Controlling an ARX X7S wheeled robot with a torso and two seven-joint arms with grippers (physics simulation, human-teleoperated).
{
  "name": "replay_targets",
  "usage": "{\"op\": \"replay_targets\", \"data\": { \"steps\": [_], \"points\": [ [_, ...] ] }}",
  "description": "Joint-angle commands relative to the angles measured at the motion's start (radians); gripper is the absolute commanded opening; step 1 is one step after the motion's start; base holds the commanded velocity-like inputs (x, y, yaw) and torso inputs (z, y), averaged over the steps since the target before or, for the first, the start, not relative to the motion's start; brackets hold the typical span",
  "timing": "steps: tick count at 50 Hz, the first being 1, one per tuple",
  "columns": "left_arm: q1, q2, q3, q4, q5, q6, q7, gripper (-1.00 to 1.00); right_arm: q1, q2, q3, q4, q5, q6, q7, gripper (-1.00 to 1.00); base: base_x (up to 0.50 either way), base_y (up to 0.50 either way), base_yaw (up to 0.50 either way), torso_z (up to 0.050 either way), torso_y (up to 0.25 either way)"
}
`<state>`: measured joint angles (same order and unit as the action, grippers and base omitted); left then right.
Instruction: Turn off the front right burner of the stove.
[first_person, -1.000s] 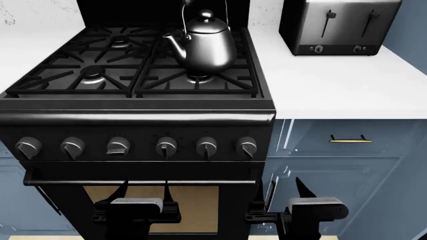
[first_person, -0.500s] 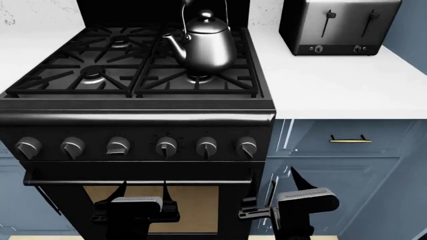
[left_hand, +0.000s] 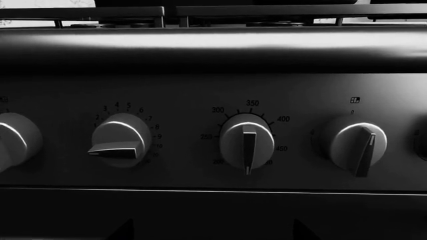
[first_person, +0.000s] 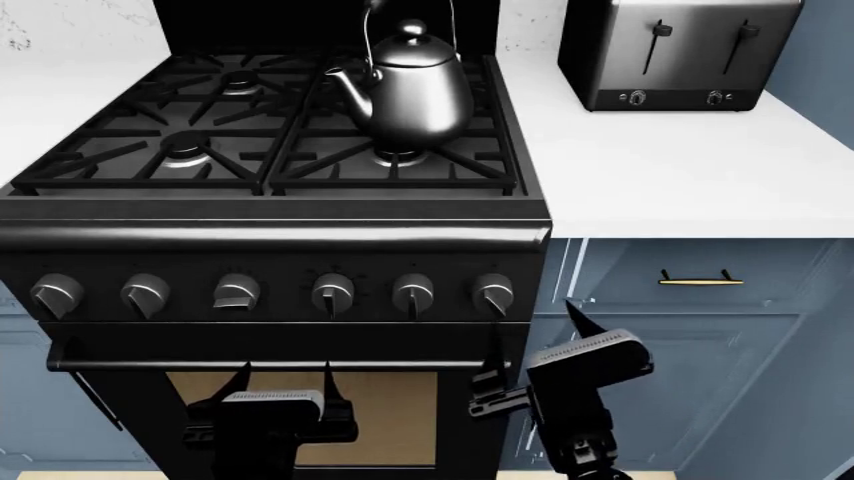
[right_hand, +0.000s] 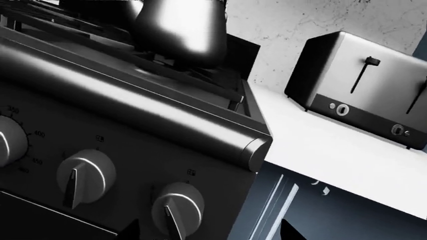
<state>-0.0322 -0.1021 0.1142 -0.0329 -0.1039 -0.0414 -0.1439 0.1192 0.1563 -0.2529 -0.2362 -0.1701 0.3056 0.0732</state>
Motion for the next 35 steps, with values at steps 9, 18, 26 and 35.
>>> {"op": "replay_targets", "data": {
  "steps": [9,18,26,35],
  "points": [
    [-0.01,-0.016,0.017,-0.016,-0.018,-0.002,-0.023,1.0,0.091,0.046,-0.112,0.014,-0.117,0.154,-0.04,1.0,0.0,0.0,0.0,0.0,0.0],
    [-0.011,-0.022,0.025,-0.018,-0.025,-0.002,-0.032,1.0,0.129,0.061,-0.16,0.027,-0.18,0.211,-0.045,1.0,0.0,0.0,0.0,0.0,0.0],
    [-0.016,-0.027,0.032,-0.023,-0.03,-0.003,-0.039,1.0,0.162,0.07,-0.193,0.042,-0.214,0.224,-0.048,1.0,0.0,0.0,0.0,0.0,0.0],
    [-0.016,-0.033,0.038,-0.021,-0.034,0.0,-0.048,1.0,0.188,0.076,-0.221,0.055,-0.23,0.23,-0.061,1.0,0.0,0.0,0.0,0.0,0.0]
  ]
}}
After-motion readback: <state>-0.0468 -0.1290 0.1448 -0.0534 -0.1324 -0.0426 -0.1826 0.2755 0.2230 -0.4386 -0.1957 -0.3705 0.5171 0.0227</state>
